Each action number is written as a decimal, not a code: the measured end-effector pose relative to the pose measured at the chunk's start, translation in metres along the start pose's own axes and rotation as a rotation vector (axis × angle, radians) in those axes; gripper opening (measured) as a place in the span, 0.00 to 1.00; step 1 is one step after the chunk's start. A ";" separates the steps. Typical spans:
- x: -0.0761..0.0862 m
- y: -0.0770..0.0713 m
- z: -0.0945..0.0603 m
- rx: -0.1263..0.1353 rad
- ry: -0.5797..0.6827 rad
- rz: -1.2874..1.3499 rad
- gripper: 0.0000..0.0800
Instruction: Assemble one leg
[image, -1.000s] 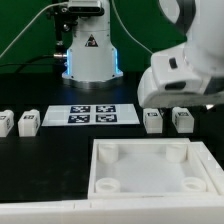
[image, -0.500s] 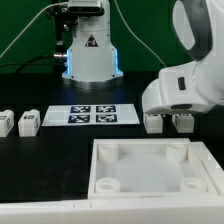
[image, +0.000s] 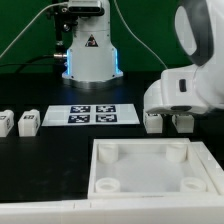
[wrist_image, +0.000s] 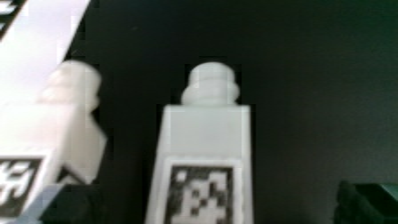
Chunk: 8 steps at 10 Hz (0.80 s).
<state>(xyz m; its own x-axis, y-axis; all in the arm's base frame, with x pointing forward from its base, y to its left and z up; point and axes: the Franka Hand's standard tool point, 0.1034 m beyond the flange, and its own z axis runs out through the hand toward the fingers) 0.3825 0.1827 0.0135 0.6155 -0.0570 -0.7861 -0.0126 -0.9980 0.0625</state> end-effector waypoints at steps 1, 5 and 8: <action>0.002 -0.001 0.005 0.010 -0.024 0.027 0.81; 0.006 -0.003 0.007 0.009 -0.048 0.025 0.81; 0.006 -0.003 0.007 0.008 -0.048 0.024 0.36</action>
Offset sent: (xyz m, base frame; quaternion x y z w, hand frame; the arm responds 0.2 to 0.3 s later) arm 0.0000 0.0000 0.0000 0.0000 0.0000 0.0000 1.0000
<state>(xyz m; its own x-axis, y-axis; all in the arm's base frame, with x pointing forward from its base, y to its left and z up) 0.3803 0.1847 0.0041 0.5764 -0.0825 -0.8130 -0.0340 -0.9965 0.0770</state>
